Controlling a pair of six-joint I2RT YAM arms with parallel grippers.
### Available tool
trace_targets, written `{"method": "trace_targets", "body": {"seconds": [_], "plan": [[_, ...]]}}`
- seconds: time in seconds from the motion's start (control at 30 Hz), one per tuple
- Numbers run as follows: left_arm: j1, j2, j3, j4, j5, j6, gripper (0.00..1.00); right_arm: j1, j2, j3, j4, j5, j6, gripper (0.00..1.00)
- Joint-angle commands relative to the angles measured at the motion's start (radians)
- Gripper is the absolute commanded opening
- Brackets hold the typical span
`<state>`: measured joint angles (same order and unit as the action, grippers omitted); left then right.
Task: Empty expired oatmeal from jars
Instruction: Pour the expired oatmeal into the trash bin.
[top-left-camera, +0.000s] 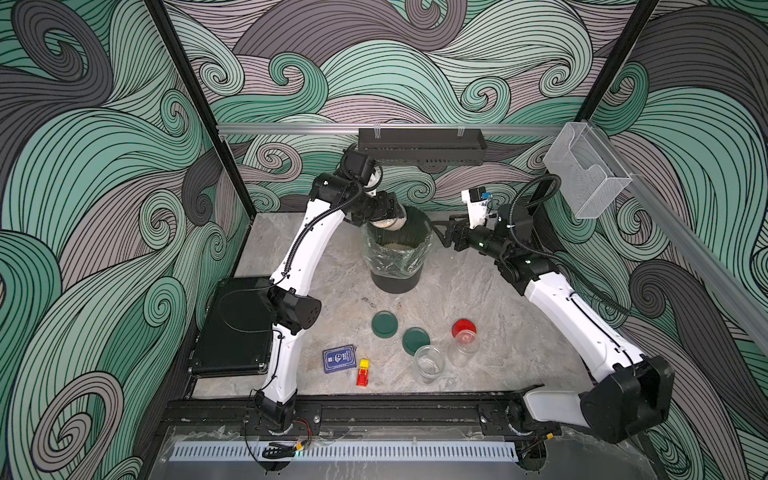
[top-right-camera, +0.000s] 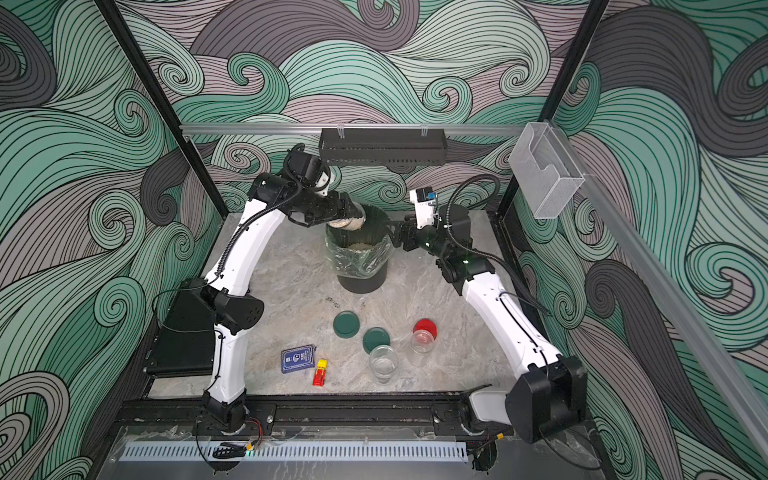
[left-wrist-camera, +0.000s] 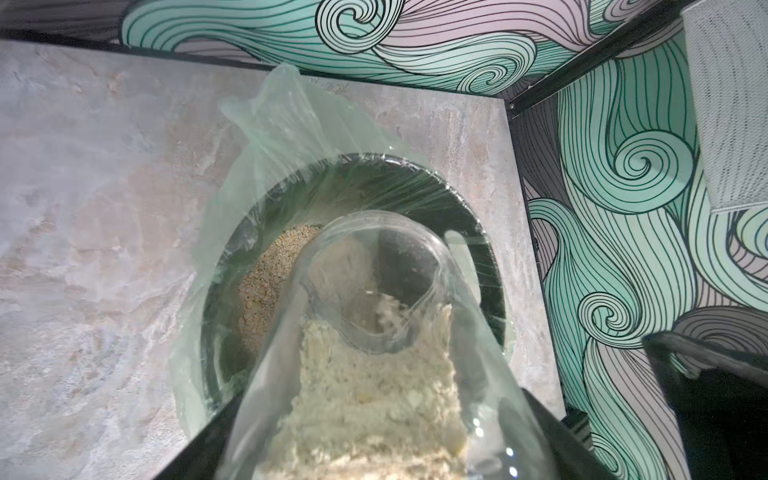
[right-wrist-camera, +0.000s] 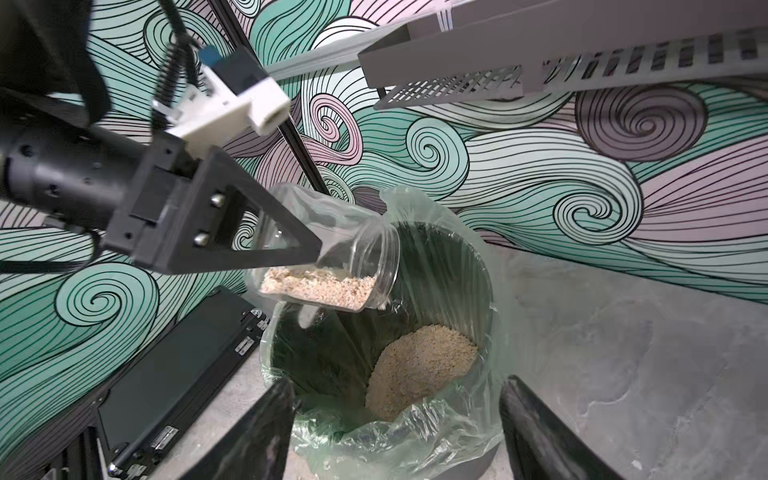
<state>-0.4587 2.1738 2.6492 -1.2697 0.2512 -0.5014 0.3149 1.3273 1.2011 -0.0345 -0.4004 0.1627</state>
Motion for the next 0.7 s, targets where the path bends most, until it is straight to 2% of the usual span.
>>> {"method": "trace_targets", "body": {"seconds": [0.0, 0.17, 0.4, 0.67], "plan": [[-0.004, 0.015, 0.031, 0.007, 0.080, -0.041, 0.00, -0.003, -0.022, -0.004, -0.005, 0.027, -0.048, 0.78], [-0.033, 0.012, 0.028, -0.028, 0.036, 0.023, 0.00, -0.003, -0.035, -0.015, -0.007, 0.026, -0.037, 0.79], [-0.069, -0.012, 0.032, -0.065, -0.123, 0.105, 0.00, -0.004, -0.033, -0.022, -0.004, 0.009, -0.016, 0.79], [-0.152, 0.012, 0.080, -0.071, -0.386, 0.261, 0.00, -0.002, -0.008, -0.034, 0.011, -0.011, 0.010, 0.78]]}}
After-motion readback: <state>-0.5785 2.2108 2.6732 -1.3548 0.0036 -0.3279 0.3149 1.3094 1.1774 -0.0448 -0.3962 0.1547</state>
